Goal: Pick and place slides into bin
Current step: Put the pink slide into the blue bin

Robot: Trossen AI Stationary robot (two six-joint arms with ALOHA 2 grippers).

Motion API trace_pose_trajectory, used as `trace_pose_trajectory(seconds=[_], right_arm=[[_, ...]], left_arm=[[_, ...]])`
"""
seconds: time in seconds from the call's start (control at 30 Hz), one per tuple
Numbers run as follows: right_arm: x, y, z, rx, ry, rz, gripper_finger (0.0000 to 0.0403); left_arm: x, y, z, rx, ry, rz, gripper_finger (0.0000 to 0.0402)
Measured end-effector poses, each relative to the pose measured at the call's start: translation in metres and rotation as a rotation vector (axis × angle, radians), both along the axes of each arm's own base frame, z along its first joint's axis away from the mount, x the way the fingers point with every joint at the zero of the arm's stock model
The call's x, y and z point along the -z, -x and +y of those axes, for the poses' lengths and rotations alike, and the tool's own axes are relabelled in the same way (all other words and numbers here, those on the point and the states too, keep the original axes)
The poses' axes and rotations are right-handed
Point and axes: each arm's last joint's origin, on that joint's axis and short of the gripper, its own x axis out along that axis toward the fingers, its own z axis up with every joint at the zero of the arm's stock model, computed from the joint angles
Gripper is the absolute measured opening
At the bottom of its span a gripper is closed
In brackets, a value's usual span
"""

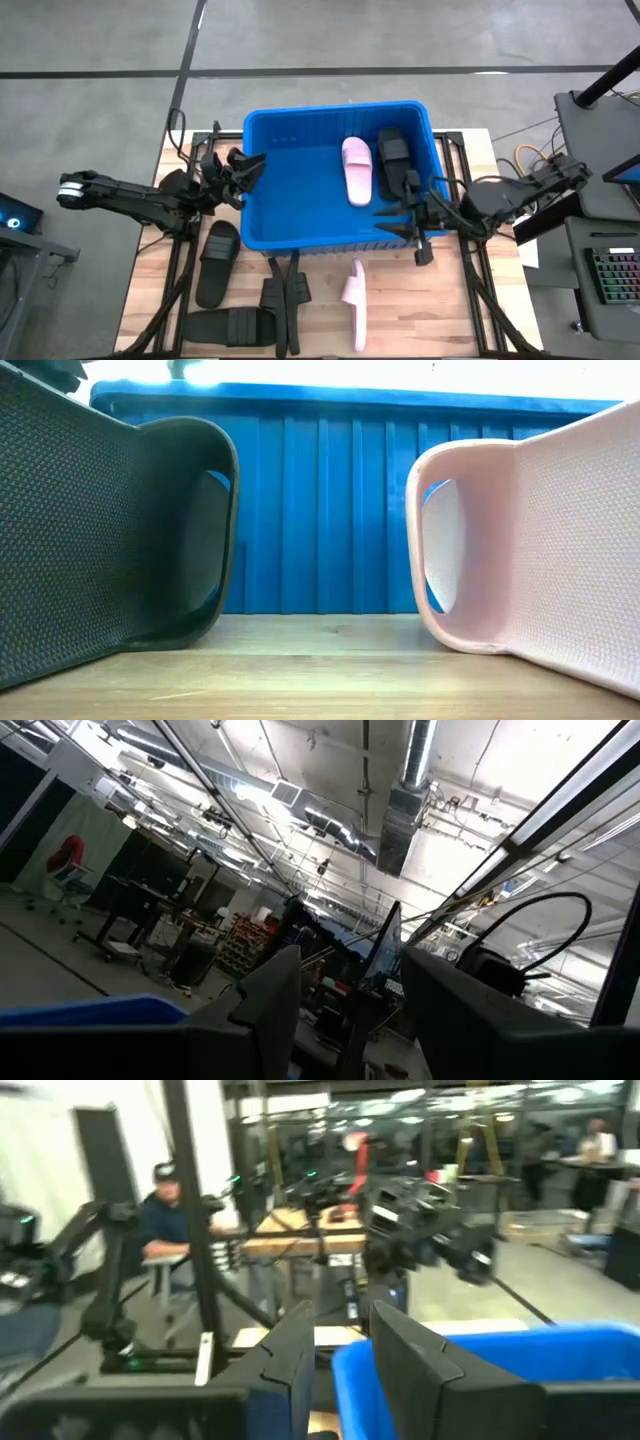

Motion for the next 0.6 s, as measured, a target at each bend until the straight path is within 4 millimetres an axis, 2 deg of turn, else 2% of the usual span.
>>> trace_pose_trajectory(seconds=[0.13,0.23,0.43,0.6], right_arm=[[0.032,0.013,-0.004,0.039,-0.097,-0.046,0.0078],[0.045,0.02,-0.006,0.005,-0.158,-0.141,0.0071],[0.044,0.043,-0.006,-0.082,-0.126,-0.326,0.006],[0.05,0.042,-0.006,-0.083,-0.127,-0.3,0.0059]], left_arm=[[0.003,-0.004,0.0,0.0,0.0,0.021,0.016],[0.005,-0.007,0.0,0.0,-0.001,0.031,0.016],[0.005,-0.007,-0.001,0.011,-0.006,0.031,0.016],[0.006,-0.008,-0.001,0.017,-0.011,0.035,0.016]])
